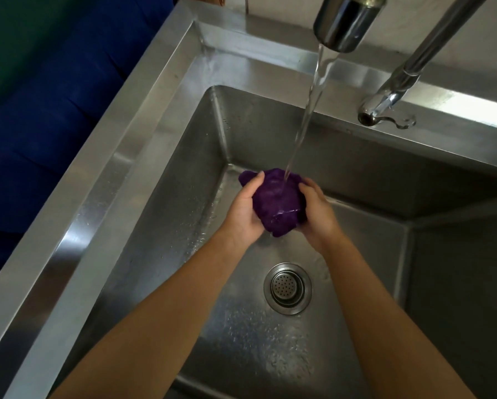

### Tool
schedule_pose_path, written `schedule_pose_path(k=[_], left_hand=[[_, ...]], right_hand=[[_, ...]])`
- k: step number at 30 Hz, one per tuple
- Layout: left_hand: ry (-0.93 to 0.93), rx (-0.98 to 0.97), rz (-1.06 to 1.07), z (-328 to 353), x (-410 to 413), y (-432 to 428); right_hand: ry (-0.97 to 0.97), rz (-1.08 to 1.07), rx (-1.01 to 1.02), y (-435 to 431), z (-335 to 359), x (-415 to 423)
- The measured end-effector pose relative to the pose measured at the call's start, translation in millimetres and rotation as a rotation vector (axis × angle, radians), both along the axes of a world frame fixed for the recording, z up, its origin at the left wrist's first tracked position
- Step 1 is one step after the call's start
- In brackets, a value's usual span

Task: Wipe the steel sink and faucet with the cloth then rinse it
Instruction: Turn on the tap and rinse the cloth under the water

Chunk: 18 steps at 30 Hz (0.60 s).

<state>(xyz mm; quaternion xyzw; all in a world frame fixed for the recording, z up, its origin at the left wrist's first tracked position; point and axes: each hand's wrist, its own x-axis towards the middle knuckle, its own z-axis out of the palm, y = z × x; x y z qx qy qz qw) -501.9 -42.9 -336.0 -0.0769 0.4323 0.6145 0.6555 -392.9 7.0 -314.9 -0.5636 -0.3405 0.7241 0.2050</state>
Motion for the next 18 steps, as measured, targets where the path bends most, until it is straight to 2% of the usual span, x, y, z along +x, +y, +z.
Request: schedule_pose_path(k=[1,2,4,6,8,10,14,16,18], left_hand=[[0.021,-0.004,-0.006,1.1,-1.3,1.1],[0.060,-0.020,-0.016,0.4,-2.6,2.4],[0.219,-0.099,-0.020,-5.4,-3.9,6.1],[0.464,-0.206,0.015,-15.2,-4.0,10.8],[0.569,-0.238,0.047,-20.7,-3.3,15.0],[0.495,-0.204,-0.001,-21.3,-5.3,18.0],[0.259,-0.191,-0.062,-7.9,1.1,26.1],[0.238,-0.258,-0.066,-4.3,7.3,28.5],[0.305,-0.337,-0.080,-4.5,10.9,30.9]], right_hand=[[0.051,0.000,-0.023,-0.5,-2.9,1.5],[0.013,0.049,0.023,-1.0,-3.9,2.9],[-0.163,0.175,0.246,-1.7,-7.1,3.7],[-0.286,0.251,0.482,-7.2,-6.0,0.9],[-0.373,0.282,0.611,-17.5,2.2,-7.2],[-0.484,0.312,0.683,-30.2,13.0,-22.1],[-0.832,0.407,0.802,-19.8,28.3,-43.9],[-0.929,0.484,0.763,-0.7,24.9,-46.2],[-0.925,0.532,0.681,12.7,17.1,-43.1]])
